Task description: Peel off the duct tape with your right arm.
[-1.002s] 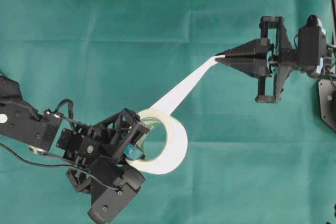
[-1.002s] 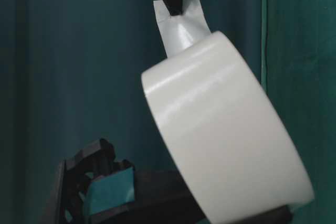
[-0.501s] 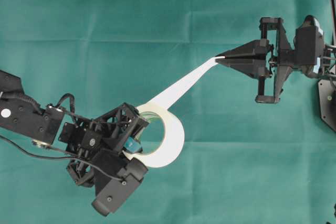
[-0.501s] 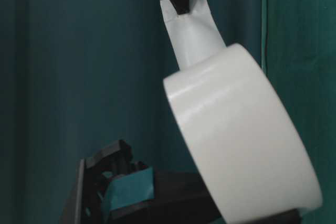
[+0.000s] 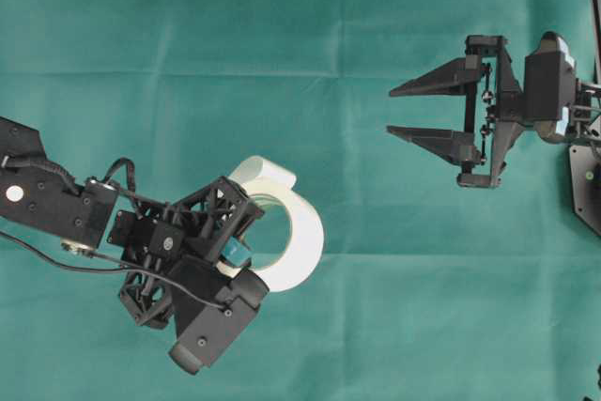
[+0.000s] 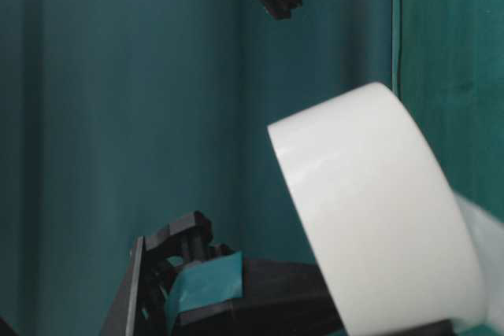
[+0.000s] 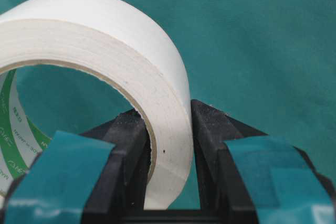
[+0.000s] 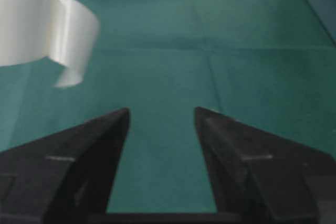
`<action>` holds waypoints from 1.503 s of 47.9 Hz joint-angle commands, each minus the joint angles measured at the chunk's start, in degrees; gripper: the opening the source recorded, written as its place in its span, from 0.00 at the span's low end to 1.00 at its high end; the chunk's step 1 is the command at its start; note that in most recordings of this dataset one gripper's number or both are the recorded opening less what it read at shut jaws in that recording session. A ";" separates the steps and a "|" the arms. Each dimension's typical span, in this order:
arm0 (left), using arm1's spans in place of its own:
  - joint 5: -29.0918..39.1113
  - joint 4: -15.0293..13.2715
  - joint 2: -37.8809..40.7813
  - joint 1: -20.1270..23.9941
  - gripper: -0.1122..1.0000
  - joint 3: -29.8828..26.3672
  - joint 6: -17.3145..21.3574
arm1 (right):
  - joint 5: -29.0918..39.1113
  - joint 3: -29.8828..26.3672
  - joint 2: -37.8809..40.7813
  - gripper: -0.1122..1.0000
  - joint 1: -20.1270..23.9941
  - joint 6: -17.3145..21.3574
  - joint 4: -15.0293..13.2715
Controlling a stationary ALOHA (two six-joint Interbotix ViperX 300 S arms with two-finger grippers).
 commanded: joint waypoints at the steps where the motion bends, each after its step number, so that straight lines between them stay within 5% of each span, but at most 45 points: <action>1: -0.35 0.09 -1.32 0.70 0.28 -0.88 0.09 | -0.26 -0.18 -0.62 0.30 0.26 0.09 0.09; 11: -0.18 0.18 -1.49 4.57 0.28 -1.76 0.53 | -0.44 1.05 -1.58 0.30 0.62 0.18 0.18; 25: 0.26 0.44 -1.32 17.67 0.28 -3.34 0.88 | -0.53 2.72 -4.57 0.30 1.58 0.62 0.18; 35: 0.09 0.44 0.18 22.85 0.28 -4.92 2.90 | -0.53 3.78 -5.54 0.30 1.67 1.93 0.09; 49: -1.41 0.44 2.46 25.58 0.28 -5.62 5.27 | -0.53 3.96 -5.62 0.30 1.67 1.93 0.09; 72: -3.08 0.18 4.39 23.91 0.28 -5.10 4.83 | -0.62 4.22 -5.62 0.30 1.67 1.93 0.00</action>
